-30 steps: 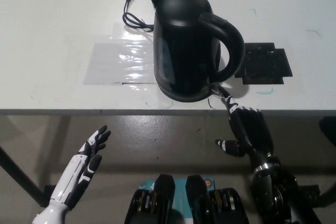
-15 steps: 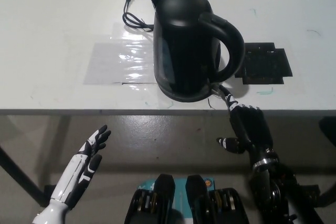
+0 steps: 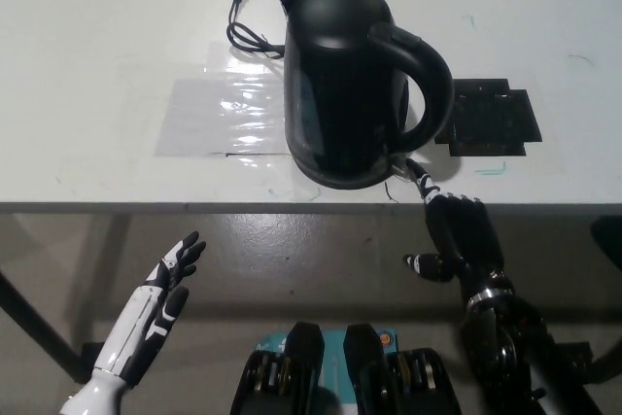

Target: A kettle is kept at the center of the table close to the robot and the robot uses its right index finger to press downwards on the transparent start boiling button

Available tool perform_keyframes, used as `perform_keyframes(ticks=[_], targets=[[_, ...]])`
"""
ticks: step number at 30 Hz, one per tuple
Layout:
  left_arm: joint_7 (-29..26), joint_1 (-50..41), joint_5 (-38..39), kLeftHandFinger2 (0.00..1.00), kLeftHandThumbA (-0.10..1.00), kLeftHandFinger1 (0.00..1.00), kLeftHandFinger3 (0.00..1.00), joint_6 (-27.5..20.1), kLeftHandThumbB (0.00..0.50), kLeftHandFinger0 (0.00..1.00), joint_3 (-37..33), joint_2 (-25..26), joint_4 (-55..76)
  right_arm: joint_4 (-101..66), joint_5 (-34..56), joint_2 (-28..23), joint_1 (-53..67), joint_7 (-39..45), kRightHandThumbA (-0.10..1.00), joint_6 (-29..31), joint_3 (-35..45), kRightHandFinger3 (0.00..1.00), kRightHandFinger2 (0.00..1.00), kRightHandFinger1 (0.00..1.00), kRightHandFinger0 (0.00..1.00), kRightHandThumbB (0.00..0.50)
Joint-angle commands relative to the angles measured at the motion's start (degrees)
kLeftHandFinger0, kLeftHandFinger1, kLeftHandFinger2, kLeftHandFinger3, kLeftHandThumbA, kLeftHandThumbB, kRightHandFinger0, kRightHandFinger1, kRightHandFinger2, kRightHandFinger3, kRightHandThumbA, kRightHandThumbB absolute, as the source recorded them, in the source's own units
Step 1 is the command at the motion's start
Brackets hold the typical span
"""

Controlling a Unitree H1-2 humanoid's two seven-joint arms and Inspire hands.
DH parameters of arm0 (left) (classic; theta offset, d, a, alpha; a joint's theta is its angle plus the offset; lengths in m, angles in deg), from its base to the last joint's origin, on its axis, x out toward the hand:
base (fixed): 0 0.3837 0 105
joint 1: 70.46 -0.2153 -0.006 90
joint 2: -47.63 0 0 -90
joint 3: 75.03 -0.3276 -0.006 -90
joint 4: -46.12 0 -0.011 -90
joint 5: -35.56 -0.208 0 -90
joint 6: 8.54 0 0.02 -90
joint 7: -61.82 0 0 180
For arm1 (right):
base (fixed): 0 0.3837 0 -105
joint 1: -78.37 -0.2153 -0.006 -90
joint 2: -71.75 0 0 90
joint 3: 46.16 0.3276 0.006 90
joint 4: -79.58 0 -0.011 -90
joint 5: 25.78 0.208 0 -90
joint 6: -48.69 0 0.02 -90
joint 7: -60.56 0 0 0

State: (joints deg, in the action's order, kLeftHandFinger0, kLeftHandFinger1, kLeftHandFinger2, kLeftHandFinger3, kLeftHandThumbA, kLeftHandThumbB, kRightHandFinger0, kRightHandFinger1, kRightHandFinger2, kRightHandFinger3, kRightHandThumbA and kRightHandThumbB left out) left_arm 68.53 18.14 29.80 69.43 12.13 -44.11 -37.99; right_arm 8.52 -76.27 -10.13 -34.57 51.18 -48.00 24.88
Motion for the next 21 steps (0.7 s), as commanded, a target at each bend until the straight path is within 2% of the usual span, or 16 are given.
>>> perform_keyframes(ticks=[1,5,11,13,21], targets=[[0.61,0.99,0.18,1.00,1.00,1.00,1.00,-2.13,0.374,1.00,0.04,0.74,0.36,-0.09,-0.10,-0.36,-2.99,-1.28,1.00,-0.31,-0.26,1.00,0.00,0.00,0.00,0.262],[0.72,1.05,0.01,1.00,1.00,1.00,1.00,-1.67,0.388,1.00,0.02,0.92,0.63,0.47,-0.05,-0.27,-3.37,-1.50,1.00,-0.11,-0.36,1.00,0.00,0.00,0.00,0.265],[0.85,-0.07,0.41,1.00,1.00,1.00,1.00,-2.24,0.375,1.00,-0.48,0.35,0.49,-0.76,-0.55,-0.58,-2.01,-1.21,1.00,-0.49,-0.77,1.00,0.00,0.00,0.00,0.255],[0.83,-0.85,-0.03,1.00,1.00,1.00,1.00,-2.39,0.377,1.00,-0.64,0.48,0.51,-0.76,-0.59,-0.49,-1.33,-1.74,1.00,-0.15,-1.05,1.00,0.00,0.00,0.00,0.272],[0.76,-1.34,0.13,1.00,1.00,1.00,1.00,-2.05,0.389,1.00,-0.69,0.58,0.79,-0.08,-0.16,-0.36,-1.42,-1.15,1.00,-0.47,-1.46,1.00,0.00,0.00,0.00,0.278]])
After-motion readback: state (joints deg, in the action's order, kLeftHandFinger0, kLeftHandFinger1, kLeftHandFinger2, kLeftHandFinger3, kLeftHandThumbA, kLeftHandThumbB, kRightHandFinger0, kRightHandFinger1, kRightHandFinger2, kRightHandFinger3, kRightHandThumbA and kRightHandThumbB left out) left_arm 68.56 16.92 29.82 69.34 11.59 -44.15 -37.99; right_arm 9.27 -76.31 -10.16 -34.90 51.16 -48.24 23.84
